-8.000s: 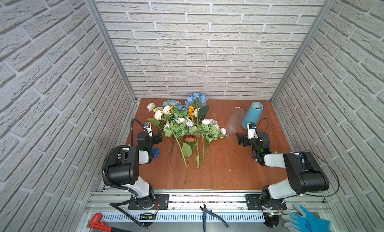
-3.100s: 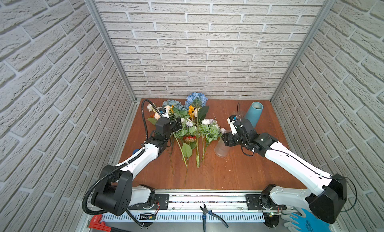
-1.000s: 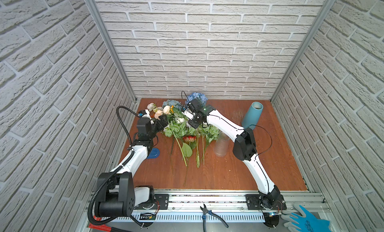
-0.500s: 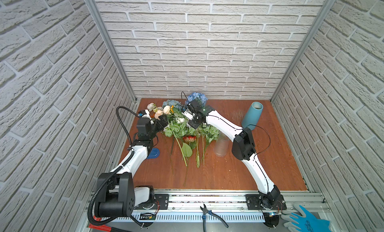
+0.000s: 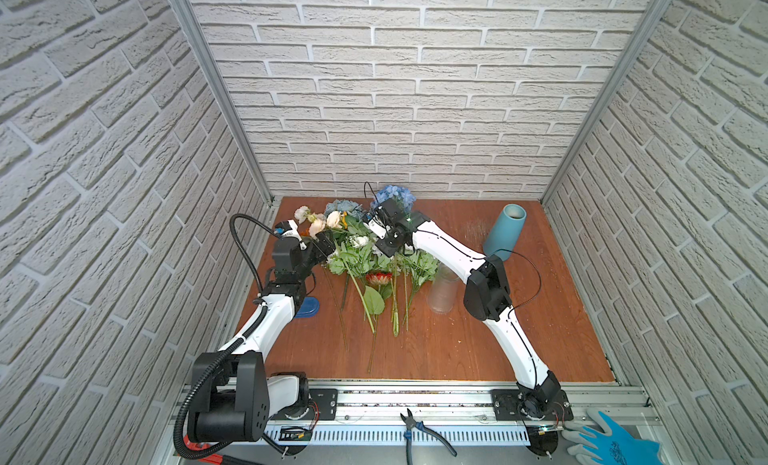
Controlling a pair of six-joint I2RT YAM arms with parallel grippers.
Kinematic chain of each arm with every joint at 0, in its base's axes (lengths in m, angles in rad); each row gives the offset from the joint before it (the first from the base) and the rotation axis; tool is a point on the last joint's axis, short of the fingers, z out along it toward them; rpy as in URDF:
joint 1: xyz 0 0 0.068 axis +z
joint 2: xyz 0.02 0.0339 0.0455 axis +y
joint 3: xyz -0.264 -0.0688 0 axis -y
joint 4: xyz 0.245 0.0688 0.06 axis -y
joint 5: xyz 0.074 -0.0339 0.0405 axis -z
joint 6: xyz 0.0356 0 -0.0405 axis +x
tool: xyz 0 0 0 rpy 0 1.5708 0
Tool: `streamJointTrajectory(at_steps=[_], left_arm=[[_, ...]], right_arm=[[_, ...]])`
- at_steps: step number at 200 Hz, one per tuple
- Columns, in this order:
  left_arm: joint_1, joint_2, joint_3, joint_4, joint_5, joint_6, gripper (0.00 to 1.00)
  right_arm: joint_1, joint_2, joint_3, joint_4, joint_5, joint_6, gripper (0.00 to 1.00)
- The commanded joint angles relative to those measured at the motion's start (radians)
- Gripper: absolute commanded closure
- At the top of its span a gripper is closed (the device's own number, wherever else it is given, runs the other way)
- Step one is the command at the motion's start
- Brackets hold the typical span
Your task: Arrange the flowers into the vase
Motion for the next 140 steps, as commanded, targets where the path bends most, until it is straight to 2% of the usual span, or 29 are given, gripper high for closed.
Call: streamJointTrajectory(at_steps=[1,28,66,86,98,121,140], left_arm=[[0.007,-0.018,-0.016,0.034,-0.014,0.010,0.02],[0.006,-0.019,-0.015,0.035,-0.014,0.010,0.02],[0.007,-0.016,-0.014,0.040,-0.011,0.007,0.02],[0.007,-0.012,-0.014,0.042,-0.009,0.004,0.02],[0.006,-0.009,-0.013,0.044,-0.006,0.003,0.02],[0.007,-0.005,-0.010,0.045,-0.003,0.003,0.02],[0.007,-0.004,-0.009,0.045,-0.003,0.002,0.02]], right_arm=[[-0.008,-0.087,0.011,0.072,-0.062,0.072,0.94],[-0.007,-0.141,-0.047,0.127,-0.097,0.089,0.94],[-0.007,-0.129,-0.061,0.075,-0.039,0.039,0.94],[-0.007,-0.117,-0.062,0.048,-0.034,0.027,0.77],[-0.006,-0.110,-0.065,0.041,-0.038,0.023,0.72],[-0.001,-0.093,-0.069,0.038,-0.031,0.016,0.65],[0.000,-0.079,-0.068,0.038,-0.029,0.008,0.65]])
